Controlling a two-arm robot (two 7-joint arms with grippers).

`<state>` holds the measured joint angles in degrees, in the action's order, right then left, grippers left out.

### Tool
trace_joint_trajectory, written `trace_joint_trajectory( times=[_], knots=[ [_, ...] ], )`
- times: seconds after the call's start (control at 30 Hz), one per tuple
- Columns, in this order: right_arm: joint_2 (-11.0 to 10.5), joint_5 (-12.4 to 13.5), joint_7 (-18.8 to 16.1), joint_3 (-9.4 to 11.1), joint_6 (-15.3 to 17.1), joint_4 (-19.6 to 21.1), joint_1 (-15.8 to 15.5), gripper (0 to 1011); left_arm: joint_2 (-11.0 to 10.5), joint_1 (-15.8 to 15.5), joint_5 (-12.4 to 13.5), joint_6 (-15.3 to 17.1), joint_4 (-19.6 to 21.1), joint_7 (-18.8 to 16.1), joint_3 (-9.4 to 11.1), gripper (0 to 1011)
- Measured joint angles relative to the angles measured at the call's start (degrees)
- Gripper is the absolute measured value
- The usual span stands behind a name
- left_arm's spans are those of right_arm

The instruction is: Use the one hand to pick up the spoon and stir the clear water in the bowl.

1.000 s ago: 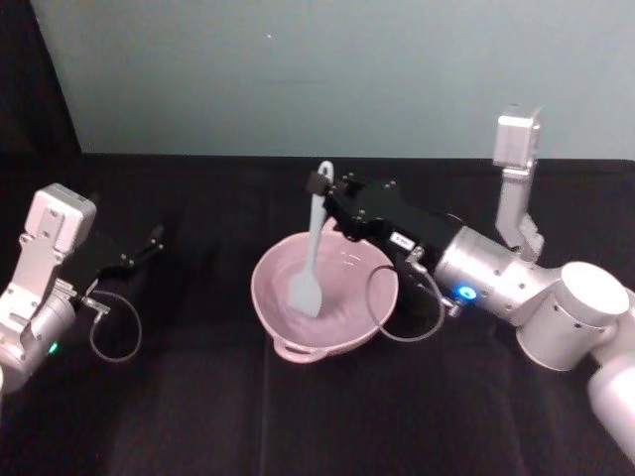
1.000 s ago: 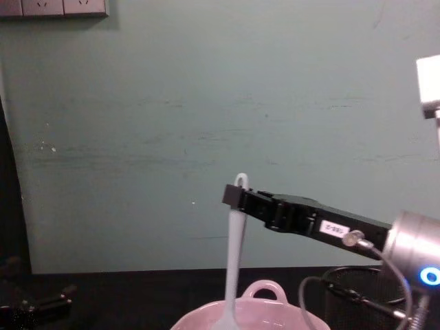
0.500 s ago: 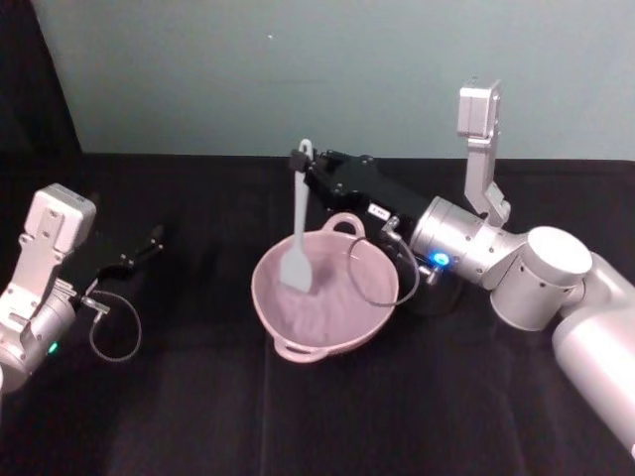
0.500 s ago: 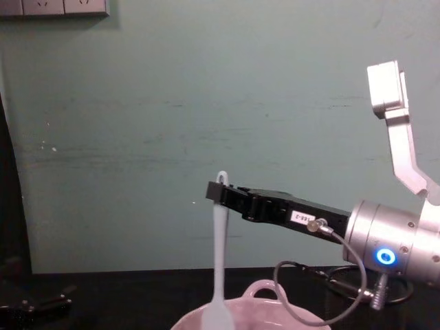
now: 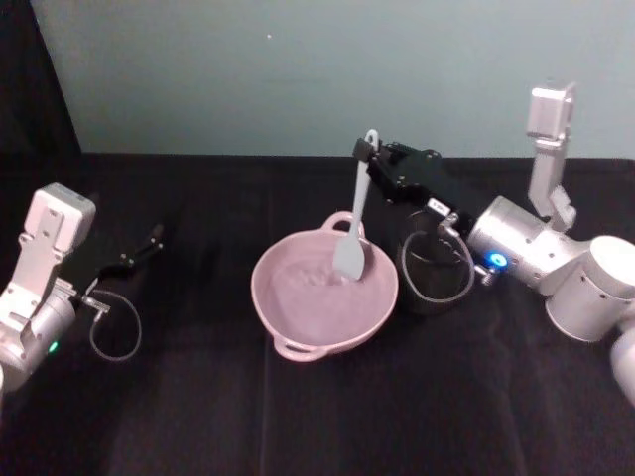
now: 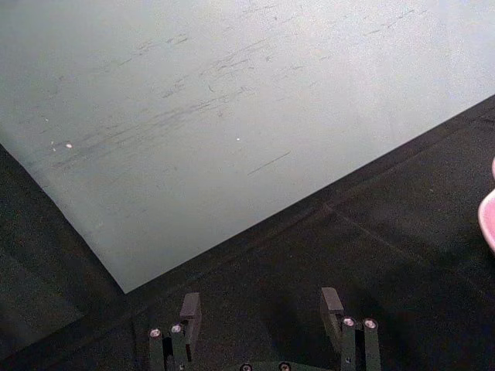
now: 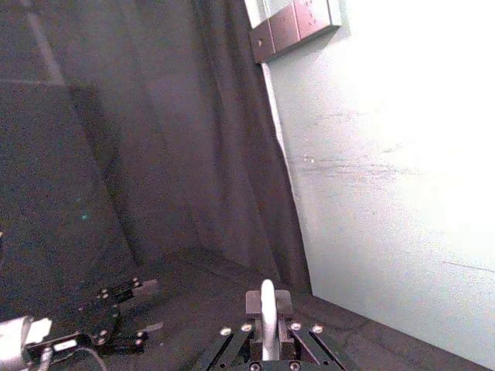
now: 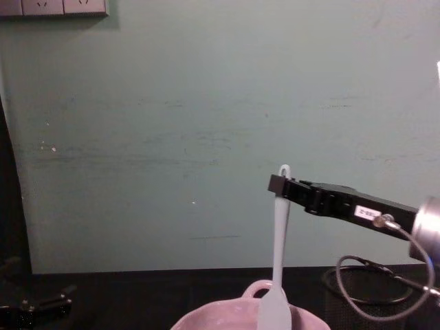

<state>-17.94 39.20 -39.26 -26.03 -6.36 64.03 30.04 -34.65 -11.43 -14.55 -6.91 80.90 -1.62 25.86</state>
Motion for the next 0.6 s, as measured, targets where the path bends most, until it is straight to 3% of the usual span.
trace_joint_trajectory(
  times=[0.17, 0.33, 0.6],
  knots=[
    [-2.2, 0.6, 0.9, 0.9, 0.5, 5.9, -4.2, 109, 0.0, 0.0, 0.0, 0.0, 0.0, 0.0, 0.0, 1011],
    [-2.6, 1.3, 0.9, 0.7, 0.9, 8.4, -6.1, 109, 0.0, 0.0, 0.0, 0.0, 0.0, 0.0, 0.0, 1011],
    [-1.2, 1.5, 0.2, -1.2, 1.0, 8.3, -6.1, 109, 0.0, 0.0, 0.0, 0.0, 0.0, 0.0, 0.0, 1011]
  ],
)
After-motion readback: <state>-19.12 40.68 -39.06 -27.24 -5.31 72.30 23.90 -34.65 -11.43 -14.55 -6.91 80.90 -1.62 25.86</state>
